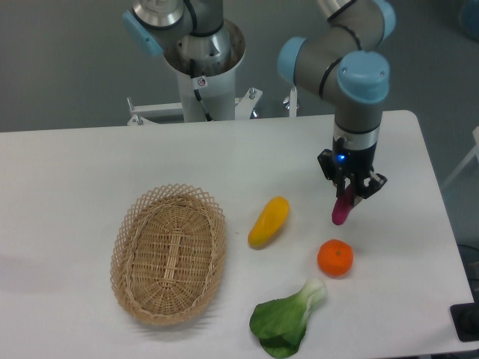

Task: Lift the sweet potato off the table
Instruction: 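Lift the gripped sweet potato up off the table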

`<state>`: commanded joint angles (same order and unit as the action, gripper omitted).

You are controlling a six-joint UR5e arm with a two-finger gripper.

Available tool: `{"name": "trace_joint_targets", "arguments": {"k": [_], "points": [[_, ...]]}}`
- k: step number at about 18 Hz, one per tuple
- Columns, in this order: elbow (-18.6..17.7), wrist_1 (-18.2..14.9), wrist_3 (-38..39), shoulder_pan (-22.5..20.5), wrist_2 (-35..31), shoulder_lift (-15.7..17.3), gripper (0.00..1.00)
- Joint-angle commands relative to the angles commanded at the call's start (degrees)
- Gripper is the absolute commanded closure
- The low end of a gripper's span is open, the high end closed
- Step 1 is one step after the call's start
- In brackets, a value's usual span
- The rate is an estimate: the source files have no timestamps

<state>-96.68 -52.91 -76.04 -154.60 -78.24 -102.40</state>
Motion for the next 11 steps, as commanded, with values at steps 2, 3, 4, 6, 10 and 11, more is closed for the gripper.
{"name": "trace_joint_targets", "arguments": {"k": [2, 3, 4, 6, 10, 11], "points": [[0.8, -0.1, 3.9, 0.4, 2.8, 0.9, 0.83], [1.0, -0.1, 5.0, 0.8, 3.6, 0.9, 0.83], [1.2, -0.1, 5.7, 1.2, 4.1, 0.9, 0.83], [1.0, -0.1, 7.0, 1.6, 4.1, 1.1, 0.83], [1.2, 0.0, 7.7, 1.5, 4.4, 1.2, 0.83], [1.2, 0.0, 7.7, 1.5, 4.4, 1.2, 0.83]]}}
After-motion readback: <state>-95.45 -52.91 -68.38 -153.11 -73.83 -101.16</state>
